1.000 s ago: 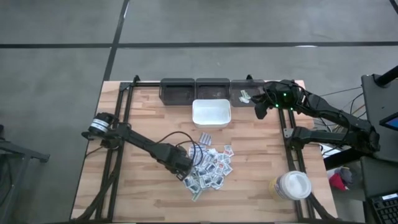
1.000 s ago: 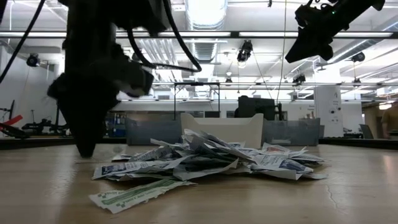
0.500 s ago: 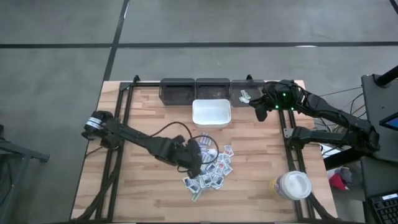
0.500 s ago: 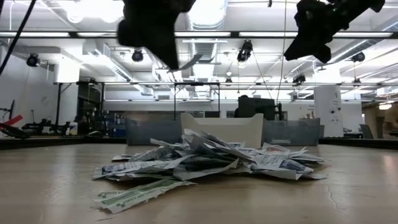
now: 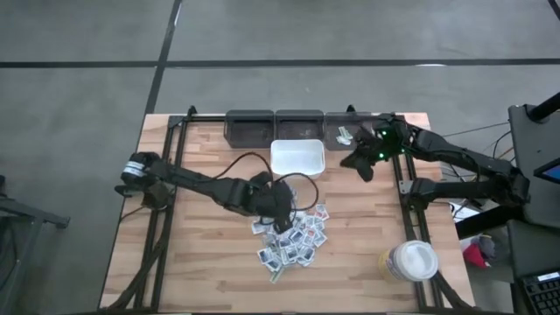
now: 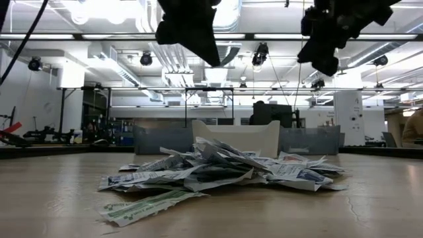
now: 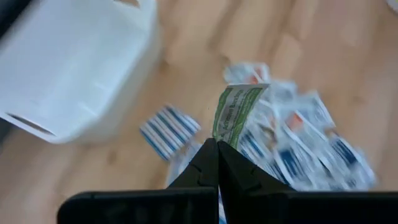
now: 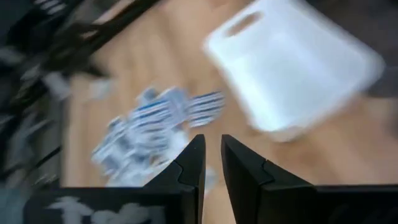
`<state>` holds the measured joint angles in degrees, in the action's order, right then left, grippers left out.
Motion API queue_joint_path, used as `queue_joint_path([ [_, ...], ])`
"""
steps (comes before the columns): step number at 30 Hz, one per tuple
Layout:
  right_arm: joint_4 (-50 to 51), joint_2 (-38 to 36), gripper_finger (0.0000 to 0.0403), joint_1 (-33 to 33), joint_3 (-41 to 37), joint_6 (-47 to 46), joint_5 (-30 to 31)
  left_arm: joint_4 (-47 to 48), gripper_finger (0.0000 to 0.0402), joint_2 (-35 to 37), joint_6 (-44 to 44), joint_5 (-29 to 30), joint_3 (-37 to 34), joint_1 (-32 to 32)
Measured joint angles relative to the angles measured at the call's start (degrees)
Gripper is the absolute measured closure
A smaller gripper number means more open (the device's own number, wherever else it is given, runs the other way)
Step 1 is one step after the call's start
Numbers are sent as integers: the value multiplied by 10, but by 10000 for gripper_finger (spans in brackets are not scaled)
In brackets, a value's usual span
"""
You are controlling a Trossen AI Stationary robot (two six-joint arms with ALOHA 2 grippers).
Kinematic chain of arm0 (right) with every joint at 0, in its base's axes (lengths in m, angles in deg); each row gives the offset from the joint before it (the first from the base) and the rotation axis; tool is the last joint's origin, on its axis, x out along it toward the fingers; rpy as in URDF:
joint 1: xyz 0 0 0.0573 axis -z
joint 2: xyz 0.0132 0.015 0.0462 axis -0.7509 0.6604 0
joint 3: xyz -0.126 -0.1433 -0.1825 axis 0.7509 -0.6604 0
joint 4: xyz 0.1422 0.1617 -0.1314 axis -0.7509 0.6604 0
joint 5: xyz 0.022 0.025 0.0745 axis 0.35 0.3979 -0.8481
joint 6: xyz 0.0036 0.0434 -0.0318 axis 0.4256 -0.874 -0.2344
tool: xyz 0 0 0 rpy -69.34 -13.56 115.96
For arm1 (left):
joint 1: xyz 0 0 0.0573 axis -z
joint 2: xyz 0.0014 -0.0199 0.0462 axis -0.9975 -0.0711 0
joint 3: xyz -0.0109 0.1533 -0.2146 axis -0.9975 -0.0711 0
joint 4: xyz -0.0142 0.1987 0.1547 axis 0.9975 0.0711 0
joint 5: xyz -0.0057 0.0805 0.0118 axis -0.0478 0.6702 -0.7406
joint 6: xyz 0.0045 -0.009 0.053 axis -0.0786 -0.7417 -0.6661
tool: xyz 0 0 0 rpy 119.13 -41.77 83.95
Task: Pick & Place First Aid Supplies
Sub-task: Put the green bandage pack into the right gray bin
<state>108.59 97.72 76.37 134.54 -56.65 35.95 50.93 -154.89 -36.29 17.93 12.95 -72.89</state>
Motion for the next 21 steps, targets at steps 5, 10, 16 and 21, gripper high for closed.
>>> queue_joint_path([
  [5,-64,35,353,-23,0,17,-12,-10,401,0,-50,33,0,-20],
  [10,-162,75,342,-47,0,24,-12,-9,401,0,-79,76,0,-38],
  [16,-202,116,311,-58,13,88,-11,-9,401,0,-92,105,1,-56],
  [21,-203,145,274,-57,30,97,-7,-14,402,1,-92,134,1,-62],
])
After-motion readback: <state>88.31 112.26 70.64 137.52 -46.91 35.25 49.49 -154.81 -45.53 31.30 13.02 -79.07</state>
